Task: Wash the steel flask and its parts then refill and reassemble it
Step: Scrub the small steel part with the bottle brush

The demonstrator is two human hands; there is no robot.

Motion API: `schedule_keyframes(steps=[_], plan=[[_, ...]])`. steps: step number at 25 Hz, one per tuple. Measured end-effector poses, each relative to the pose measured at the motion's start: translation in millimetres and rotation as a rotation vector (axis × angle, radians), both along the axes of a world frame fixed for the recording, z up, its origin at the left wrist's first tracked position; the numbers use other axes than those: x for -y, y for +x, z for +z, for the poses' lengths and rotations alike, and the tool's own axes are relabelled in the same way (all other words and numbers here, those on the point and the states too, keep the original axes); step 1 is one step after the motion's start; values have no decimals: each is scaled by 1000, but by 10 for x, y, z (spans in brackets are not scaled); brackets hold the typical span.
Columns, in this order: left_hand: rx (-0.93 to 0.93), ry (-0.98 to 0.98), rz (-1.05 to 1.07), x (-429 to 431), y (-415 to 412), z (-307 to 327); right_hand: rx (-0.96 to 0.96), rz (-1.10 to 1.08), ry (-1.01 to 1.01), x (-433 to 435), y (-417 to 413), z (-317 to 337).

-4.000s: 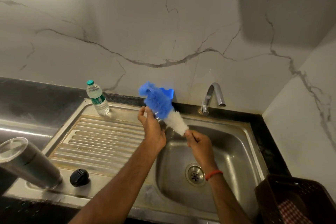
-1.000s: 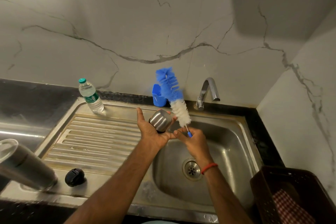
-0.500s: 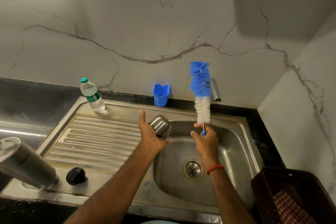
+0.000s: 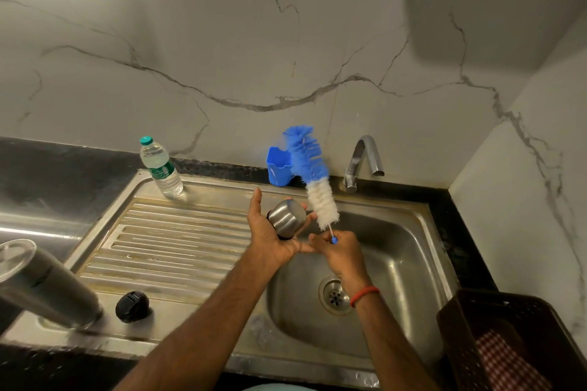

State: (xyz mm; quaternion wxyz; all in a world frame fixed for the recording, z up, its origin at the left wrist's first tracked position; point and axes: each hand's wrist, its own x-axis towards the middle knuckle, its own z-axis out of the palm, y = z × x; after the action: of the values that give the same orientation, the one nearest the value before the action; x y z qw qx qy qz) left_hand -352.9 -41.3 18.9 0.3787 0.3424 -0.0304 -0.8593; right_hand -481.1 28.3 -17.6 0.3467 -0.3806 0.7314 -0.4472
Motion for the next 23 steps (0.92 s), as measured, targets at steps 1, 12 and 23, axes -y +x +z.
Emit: schedule_keyframes(steps=[1, 12, 23], plan=[[6, -4, 1, 0, 6, -6, -32, -32, 4, 9, -12, -1], [2, 30, -5, 35, 30, -34, 24, 104, -6, -9, -120, -64], [131, 59, 50, 92, 99, -101, -145, -42, -77, -58, -177, -9]])
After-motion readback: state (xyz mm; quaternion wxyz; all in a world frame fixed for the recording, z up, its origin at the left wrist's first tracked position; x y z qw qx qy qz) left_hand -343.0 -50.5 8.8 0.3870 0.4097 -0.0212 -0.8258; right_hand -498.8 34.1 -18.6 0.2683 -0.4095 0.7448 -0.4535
